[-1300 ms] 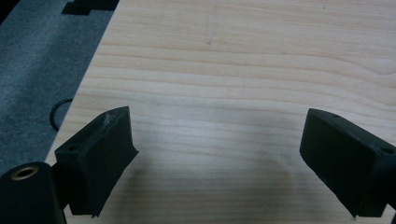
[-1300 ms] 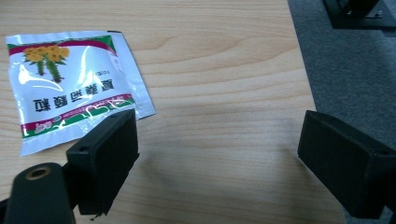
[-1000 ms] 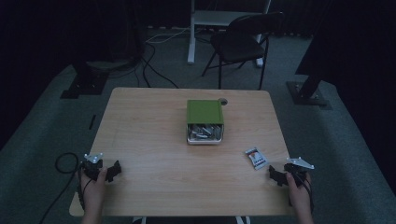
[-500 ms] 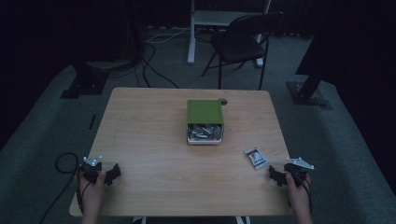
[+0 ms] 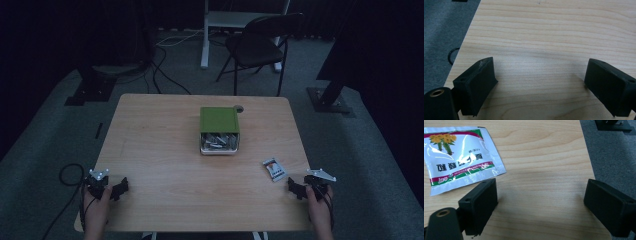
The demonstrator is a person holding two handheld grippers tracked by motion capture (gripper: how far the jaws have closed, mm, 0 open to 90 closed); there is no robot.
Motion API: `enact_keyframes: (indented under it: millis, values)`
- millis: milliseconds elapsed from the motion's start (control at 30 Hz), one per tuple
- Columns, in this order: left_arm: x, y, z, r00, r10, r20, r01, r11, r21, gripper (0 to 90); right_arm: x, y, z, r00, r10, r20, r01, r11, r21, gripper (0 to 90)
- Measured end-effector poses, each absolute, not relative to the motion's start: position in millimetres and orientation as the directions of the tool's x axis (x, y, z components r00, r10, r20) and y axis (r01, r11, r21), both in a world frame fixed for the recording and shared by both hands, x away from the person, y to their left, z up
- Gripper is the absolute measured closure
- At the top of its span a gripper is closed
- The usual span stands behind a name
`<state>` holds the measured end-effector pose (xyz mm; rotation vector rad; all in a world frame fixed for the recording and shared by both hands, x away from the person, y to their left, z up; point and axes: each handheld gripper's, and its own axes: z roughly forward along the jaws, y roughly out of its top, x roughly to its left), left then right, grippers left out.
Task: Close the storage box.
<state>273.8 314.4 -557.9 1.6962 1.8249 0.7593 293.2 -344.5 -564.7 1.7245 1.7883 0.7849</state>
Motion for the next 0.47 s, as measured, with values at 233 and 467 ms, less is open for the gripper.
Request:
enact_keyframes:
  millis: [233, 467]
  values:
    - [274.2, 313.2, -558.0, -0.071, 0.997, 0.007, 0.703, 0.046, 0.709, 10.4, 293.2, -344.6, -564.7, -0.046, 0.999, 0.020, 0.691, 0.018, 0.723, 11.3]
    - [274.2, 313.2, -558.0, -0.071, 0.997, 0.007, 0.704, 0.045, 0.709, 10.4, 293.2, -344.6, -564.7, -0.046, 0.999, 0.020, 0.691, 0.017, 0.723, 11.3]
